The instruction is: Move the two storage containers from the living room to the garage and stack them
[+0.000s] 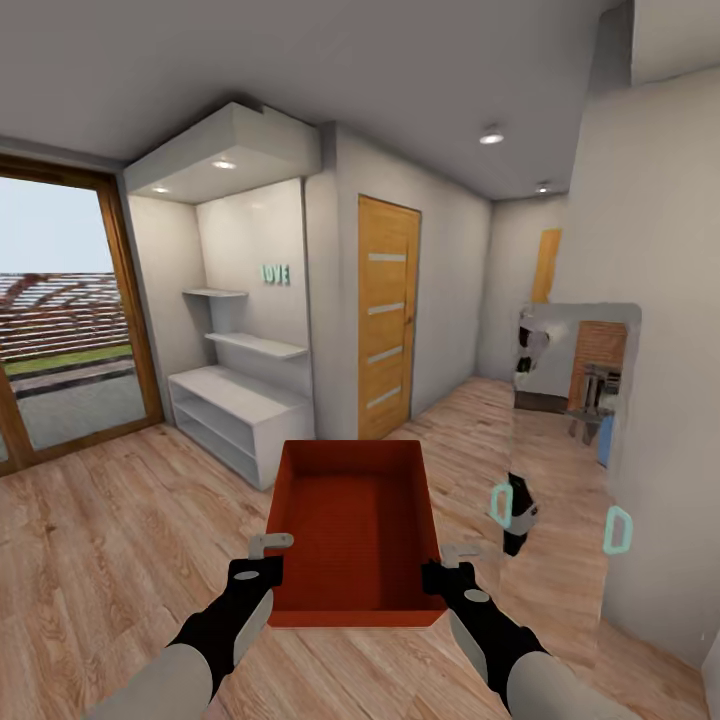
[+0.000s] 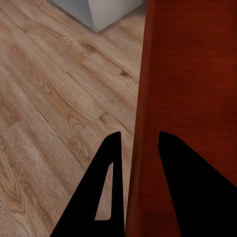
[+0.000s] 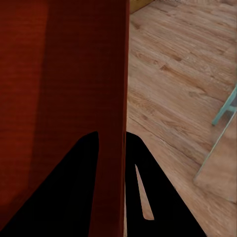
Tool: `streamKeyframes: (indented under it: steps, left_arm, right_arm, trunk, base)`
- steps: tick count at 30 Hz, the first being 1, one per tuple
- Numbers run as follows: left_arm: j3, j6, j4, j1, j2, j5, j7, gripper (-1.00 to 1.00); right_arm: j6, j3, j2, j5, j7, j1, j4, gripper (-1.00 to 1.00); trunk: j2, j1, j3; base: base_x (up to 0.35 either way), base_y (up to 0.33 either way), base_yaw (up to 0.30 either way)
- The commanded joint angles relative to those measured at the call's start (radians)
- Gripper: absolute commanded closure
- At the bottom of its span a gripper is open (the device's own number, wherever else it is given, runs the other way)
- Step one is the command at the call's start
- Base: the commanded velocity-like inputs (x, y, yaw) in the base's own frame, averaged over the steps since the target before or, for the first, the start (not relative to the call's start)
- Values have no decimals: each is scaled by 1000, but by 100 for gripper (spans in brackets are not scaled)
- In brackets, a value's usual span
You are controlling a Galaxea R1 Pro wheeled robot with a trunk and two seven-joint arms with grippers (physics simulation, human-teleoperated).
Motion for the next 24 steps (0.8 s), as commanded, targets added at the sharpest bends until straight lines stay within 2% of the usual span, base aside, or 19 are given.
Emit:
streamKeyframes:
  steps: [1, 9, 24]
  left_arm:
    - [49, 3, 0, 0, 21, 32, 10, 100]
    - [49, 4, 0, 0, 21, 33, 10, 100]
    - [49, 5, 0, 0, 22, 33, 10, 100]
  right_arm:
    - [-27, -10, -1, -10, -6, -1, -3, 100]
    - [-28, -9, -1, -9, -5, -1, -3, 100]
    - [-29, -9, 0, -10, -7, -1, -3, 100]
  trunk:
    - [-1, 1, 0]
    - [-1, 1, 1]
    - [-1, 1, 1]
  base:
    - [332, 85, -142]
    - [332, 90, -170]
    - [332, 146, -8]
